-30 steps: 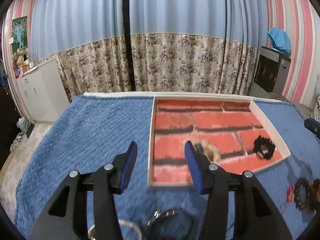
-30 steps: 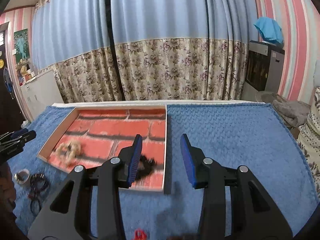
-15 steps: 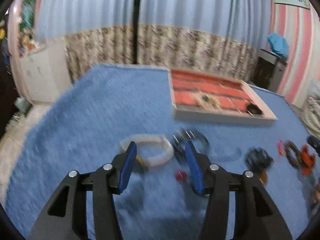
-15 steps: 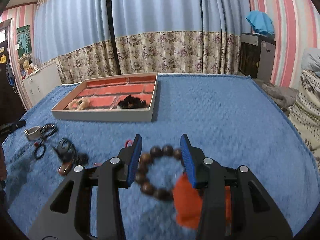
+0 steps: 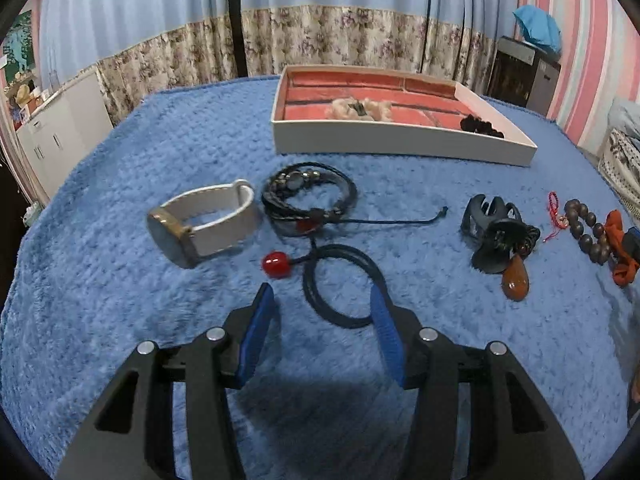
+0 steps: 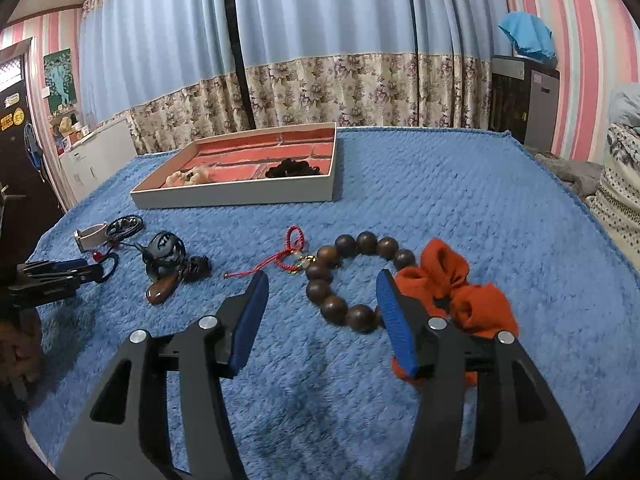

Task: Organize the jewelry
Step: 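Grasp the red-bead black cord with the left tool while the right tool grasps the black braided bracelet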

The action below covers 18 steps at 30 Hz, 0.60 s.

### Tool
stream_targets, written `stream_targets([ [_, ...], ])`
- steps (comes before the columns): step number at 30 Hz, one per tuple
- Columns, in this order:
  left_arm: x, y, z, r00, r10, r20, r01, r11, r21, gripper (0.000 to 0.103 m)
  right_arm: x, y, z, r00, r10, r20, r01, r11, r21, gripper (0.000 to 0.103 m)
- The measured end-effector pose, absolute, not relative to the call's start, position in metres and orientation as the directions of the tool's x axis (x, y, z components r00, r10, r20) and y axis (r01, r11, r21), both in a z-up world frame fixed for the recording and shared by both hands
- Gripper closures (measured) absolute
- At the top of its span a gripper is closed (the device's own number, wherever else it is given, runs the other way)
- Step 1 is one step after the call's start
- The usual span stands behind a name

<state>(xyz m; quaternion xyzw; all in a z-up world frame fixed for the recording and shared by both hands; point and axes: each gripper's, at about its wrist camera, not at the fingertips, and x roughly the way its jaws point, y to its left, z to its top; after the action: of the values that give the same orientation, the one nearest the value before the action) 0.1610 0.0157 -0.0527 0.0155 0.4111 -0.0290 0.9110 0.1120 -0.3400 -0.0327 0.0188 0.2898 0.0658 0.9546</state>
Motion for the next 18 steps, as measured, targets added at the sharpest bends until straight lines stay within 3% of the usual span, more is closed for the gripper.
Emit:
stream_targets([
  [7,0.178,0.003,-0.058,0.638,-0.030,-0.769,0.085,0.996,0.031,0.061,0.123,-0.327,-0.031,0.814,0.159,-0.558,-0.139,0.987,0.078,0.033],
  [15,0.188,0.000,-0.059,0.646,-0.053,-0.762,0.125,0.991,0.037,0.088,0.136,-0.286,-0.036,0.787,0.197,-0.585,-0.194,0.979,0.068,0.033],
  [18,0.188,0.003,-0.058,0.647,-0.072,-0.759,0.127,0.992,0.014,0.091,0.143,-0.271,-0.038,0.777,0.190,-0.600,-0.201,0.978,0.050,0.033],
])
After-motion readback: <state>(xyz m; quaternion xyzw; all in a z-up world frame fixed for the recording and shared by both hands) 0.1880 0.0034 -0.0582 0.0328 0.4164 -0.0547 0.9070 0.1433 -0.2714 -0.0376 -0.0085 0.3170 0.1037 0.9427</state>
